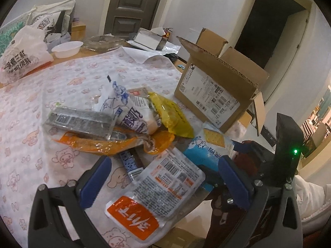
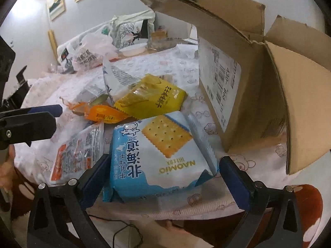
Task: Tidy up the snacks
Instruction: 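Lower the right gripper onto the blue NAOMIO cracker pack and close, then lift the cracker pack with the right gripper toward the cardboard box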
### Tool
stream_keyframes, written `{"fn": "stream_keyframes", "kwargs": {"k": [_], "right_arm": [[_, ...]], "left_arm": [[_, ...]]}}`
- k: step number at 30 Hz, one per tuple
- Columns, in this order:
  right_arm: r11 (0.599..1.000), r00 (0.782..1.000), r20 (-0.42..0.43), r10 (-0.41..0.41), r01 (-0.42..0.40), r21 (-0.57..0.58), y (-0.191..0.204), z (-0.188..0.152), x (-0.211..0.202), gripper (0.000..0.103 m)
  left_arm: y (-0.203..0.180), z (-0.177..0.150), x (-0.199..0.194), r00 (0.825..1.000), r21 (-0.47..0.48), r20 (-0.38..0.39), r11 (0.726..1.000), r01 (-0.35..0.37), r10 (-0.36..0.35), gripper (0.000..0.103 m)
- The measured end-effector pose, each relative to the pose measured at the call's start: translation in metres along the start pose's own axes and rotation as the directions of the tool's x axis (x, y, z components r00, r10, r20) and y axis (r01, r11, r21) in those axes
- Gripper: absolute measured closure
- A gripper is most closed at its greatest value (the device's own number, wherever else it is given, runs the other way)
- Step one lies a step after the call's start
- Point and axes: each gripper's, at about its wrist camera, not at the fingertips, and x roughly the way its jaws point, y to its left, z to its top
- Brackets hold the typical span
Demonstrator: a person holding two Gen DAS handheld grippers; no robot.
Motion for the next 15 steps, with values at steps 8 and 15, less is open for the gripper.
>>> {"fn": "stream_keyframes", "kwargs": {"k": [8,15], "right_arm": [[0.999,1.000,0.029,0.000,0.001,-0.034,0.005,0.005,-0.011,0.042],[1.000,0.998,0.067,0.008,-0.007,-0.016,-0.008,0.004,-0.029,0.043]], "left_arm": [[-0.005,0.002,0.002,1.000,0.003,-0.009,1.000,0.001,0.000,0.001],[-0.020,0.011,0.005,1.000,0.016,-0.017,1.000,0.017,-0.017,0.001]]}}
